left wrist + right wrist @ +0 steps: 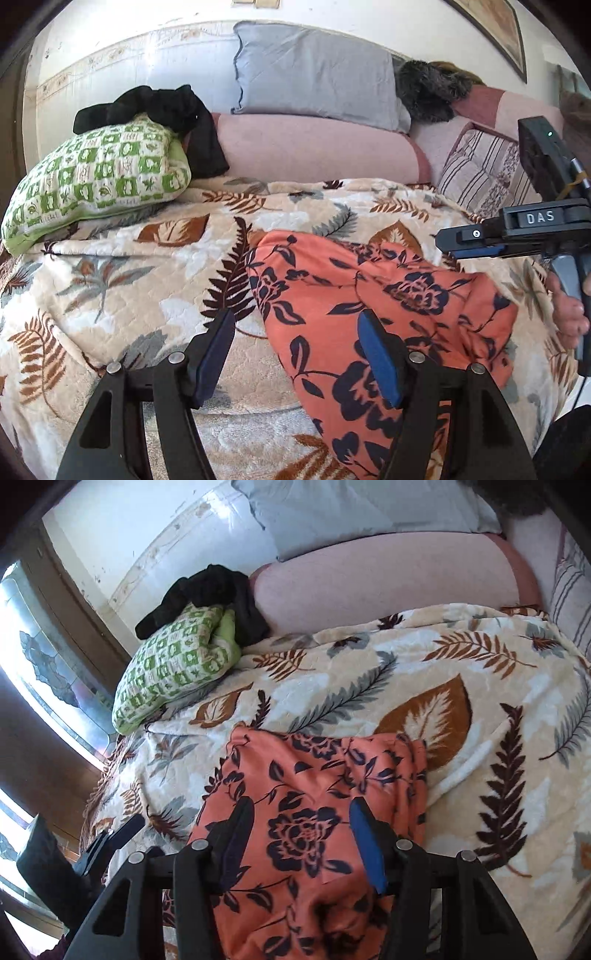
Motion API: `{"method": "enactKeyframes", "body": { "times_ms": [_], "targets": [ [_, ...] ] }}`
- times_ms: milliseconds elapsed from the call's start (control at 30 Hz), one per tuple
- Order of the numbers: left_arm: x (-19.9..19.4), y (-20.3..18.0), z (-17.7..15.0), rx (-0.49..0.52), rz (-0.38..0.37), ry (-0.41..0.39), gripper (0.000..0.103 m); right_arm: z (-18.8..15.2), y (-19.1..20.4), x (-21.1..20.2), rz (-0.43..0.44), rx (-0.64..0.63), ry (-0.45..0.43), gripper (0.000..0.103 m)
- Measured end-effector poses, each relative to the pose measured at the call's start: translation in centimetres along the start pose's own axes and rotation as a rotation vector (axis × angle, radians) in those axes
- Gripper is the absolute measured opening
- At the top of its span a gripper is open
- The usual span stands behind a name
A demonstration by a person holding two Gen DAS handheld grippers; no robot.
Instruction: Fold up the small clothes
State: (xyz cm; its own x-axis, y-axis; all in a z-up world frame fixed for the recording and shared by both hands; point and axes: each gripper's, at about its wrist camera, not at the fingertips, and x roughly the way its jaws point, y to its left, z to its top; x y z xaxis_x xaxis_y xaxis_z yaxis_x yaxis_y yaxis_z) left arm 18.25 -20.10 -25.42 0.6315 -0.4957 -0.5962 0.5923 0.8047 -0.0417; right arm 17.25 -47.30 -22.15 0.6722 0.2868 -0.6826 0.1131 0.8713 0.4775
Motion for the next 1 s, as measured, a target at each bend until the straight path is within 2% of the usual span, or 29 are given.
{"method": "enactKeyframes", "body": {
  "times_ms": [100, 167, 233, 333, 433, 500, 600, 667, 733, 800, 900, 1000],
  "targets": [
    [1.7, -0.4, -1.5, 0.057, 0.025, 0.079, 0.07, -2.5, 0.2, 2.5, -0.08, 0.039, 0.087, 0.048],
    [2.2, 0.0, -2.1, 0.047, 0.015, 0.119, 0.07, -4.9, -1.1, 3.4, -0.134, 0.086, 0.142, 0.047],
    [2.2, 0.3, -2.4, 0.024, 0.004, 0.143, 0.07, -7.3, -1.7, 2.7, -0.164, 0.084, 0.126, 0.041],
    [2.0, 0.1, -2.8, 0.024, 0.017, 0.157, 0.071, -9.9, -1.0, 1.6, -0.232, 0.009, 0.093, 0.041],
    [1.9, -0.2, -3.1, 0.045, 0.048, 0.142, 0.072, -11.3, 0.3, 1.1, -0.299, -0.084, 0.072, 0.041],
    [1.9, -0.2, -3.2, 0.038, 0.065, 0.136, 0.078, -11.5, 0.5, 0.9, -0.309, -0.107, 0.074, 0.041],
    [2.3, 0.6, -3.3, -0.03, 0.073, 0.146, 0.087, -10.6, 0.3, 0.9, -0.296, -0.128, 0.123, 0.041],
    [2.7, 1.1, -3.2, -0.059, 0.067, 0.165, 0.09, -8.8, 0.1, 0.7, -0.285, -0.083, 0.171, 0.041],
    [3.1, 1.3, -3.0, -0.068, 0.069, 0.182, 0.094, -6.7, 0.1, 0.1, -0.257, -0.027, 0.147, 0.042],
    [3.4, 1.0, -2.9, -0.05, 0.07, 0.188, 0.096, -4.2, 0.4, -0.1, -0.24, -0.01, 0.098, 0.042],
    [3.4, 0.1, -2.7, 0.005, 0.103, 0.176, 0.097, -0.8, 0.9, 1.6, -0.27, -0.011, 0.056, 0.042],
    [3.1, -1.0, -2.6, 0.074, 0.145, 0.152, 0.097, 1.3, -0.4, 6.0, -0.256, 0.07, 0.121, 0.042]
  ]
}}
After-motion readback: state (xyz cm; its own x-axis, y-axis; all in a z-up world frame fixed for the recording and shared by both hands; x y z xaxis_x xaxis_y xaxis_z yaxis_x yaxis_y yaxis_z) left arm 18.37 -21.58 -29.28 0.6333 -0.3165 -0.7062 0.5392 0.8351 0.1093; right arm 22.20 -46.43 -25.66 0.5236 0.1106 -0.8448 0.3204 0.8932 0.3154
